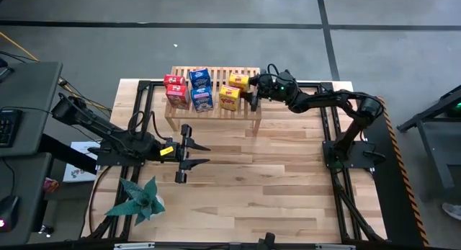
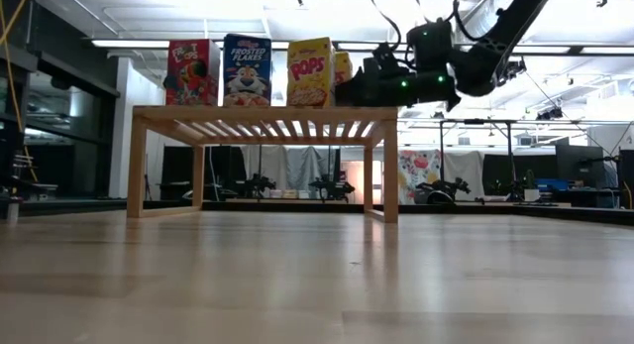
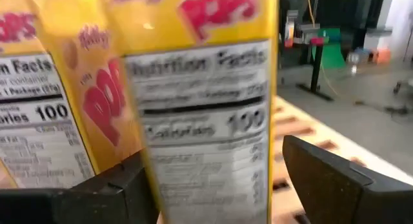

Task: Stack cereal on shelf
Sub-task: Put the yellow cereal box on the shelf aligned with the other yellow cereal box

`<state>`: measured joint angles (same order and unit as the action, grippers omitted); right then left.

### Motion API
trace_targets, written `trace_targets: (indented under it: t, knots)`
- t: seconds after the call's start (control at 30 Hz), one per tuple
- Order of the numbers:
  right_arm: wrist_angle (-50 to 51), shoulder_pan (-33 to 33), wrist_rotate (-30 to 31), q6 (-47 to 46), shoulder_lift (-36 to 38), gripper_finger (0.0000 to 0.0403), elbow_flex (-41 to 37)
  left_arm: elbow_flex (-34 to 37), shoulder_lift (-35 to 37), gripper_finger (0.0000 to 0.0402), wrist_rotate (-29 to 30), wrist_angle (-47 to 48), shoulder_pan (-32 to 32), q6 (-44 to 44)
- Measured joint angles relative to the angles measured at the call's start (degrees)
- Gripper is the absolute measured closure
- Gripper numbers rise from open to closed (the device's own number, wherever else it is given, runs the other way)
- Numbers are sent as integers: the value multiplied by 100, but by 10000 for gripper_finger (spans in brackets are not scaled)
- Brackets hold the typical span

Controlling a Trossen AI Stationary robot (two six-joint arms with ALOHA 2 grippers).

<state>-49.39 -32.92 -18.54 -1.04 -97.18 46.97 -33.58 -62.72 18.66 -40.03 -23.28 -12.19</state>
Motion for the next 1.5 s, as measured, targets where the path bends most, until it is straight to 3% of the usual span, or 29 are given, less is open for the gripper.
trace_targets:
  t: [0.83, 1.0, 1.13, 1.33, 1.5]
  knots:
    - [3391, -123, -139, 1047, 1690, 116, 1, 0, 2, 270, 1, -7, -1, 7]
    - [3493, -121, -136, 1135, 1839, 125, -1, 0, 0, 270, 1, -11, -1, 5]
    - [3326, -19, 340, 1159, 1693, 190, 1, 0, 0, 270, 1, -14, 1, 9]
    - [3115, 47, 459, 1163, 1465, 380, 1, 0, 0, 270, -1, -13, 1, 4]
    - [3091, 47, 505, 1093, 1463, 372, 1, 0, 1, 270, -1, -15, 1, 4]
